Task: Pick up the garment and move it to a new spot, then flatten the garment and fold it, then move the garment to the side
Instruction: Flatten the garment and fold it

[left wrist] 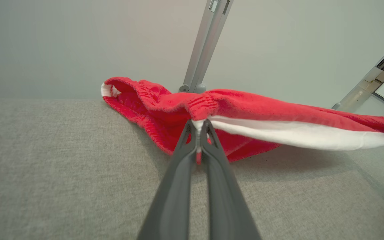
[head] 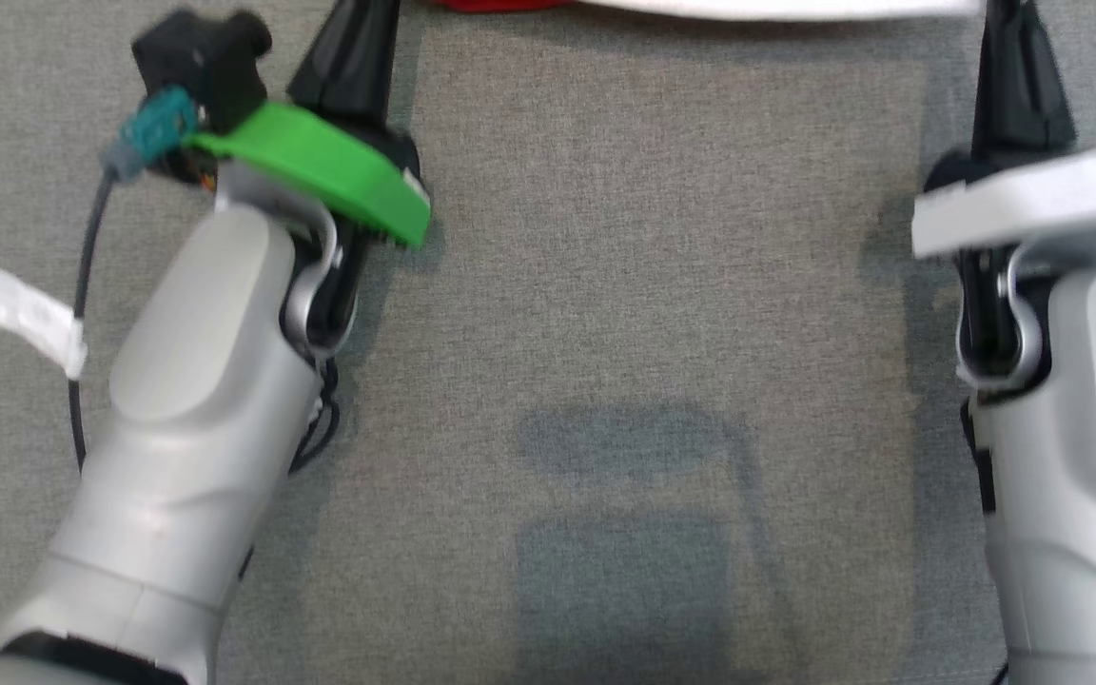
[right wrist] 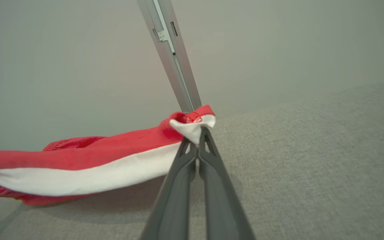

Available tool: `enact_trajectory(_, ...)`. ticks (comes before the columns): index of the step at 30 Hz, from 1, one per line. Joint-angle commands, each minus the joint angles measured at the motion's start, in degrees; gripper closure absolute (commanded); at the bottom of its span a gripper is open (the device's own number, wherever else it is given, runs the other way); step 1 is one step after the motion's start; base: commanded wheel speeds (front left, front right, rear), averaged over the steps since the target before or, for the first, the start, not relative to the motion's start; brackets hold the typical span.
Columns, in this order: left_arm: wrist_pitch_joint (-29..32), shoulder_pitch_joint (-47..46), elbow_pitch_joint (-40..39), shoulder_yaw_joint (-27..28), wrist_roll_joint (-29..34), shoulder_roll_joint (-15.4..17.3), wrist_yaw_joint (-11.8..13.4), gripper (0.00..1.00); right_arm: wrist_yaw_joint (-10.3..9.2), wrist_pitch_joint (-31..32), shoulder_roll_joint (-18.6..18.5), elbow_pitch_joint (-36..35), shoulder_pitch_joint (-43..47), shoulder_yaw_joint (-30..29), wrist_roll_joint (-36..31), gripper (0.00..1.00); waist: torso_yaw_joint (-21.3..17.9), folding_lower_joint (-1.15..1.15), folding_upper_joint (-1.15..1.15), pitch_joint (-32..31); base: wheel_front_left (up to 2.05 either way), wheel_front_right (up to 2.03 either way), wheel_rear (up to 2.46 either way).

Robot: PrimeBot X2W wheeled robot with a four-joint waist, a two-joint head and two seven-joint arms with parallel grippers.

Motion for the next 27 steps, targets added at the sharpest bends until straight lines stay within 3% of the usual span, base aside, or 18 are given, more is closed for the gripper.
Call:
enact_trajectory(1,-0.2,4.6,-1.5,-0.9,-0.1,1.2,-0.2,1.0,-0.02,-0.5,-0.3,-1.0,4.5,-0.3,0.8,1.0,1.6,-0.01,0.0,-4.8,0.0,0.0,0.0)
enact_trajectory(6,-0.2,18.6,-7.1,-3.4,-1.7,4.0,-0.2,1.0,-0.03,-1.1,-0.3,-2.8,17.9,-0.2,3.1,1.0,2.4,-0.01,0.0,-11.9,0.0,0.0,0.0)
enact_trajectory(9,-0.3,27.8,-10.2,-2.2,-2.5,5.6,0.0,1.0,-0.05,-1.2,-0.3,-3.3,24.7,0.5,4.3,1.0,2.6,-0.01,0.0,-16.5,0.0,0.0,0.0)
enact_trajectory(15,-0.3,46.5,-17.5,0.8,-3.0,6.9,4.8,1.0,-0.1,-1.6,-1.4,-2.9,37.8,1.9,5.1,1.0,3.5,-0.01,0.0,-25.5,0.0,0.0,0.0)
enact_trajectory(18,-0.3,54.3,-22.1,1.9,-5.4,6.3,6.9,1.0,-0.13,-1.4,-1.1,-4.3,42.9,1.7,6.3,1.0,4.2,-0.01,0.0,-27.0,0.0,0.0,0.0)
enact_trajectory(22,0.2,61.6,-28.0,1.7,-6.5,6.4,9.6,1.0,-0.12,-0.9,-1.2,-7.2,49.3,3.1,8.2,1.0,5.3,-0.01,0.0,-28.3,0.0,0.0,0.0)
enact_trajectory(27,2.8,67.0,-34.7,1.0,-8.3,7.4,11.4,1.0,-0.12,-0.6,-1.8,-11.2,55.5,0.7,9.9,1.0,6.8,-0.01,0.0,-29.7,0.0,0.0,0.0)
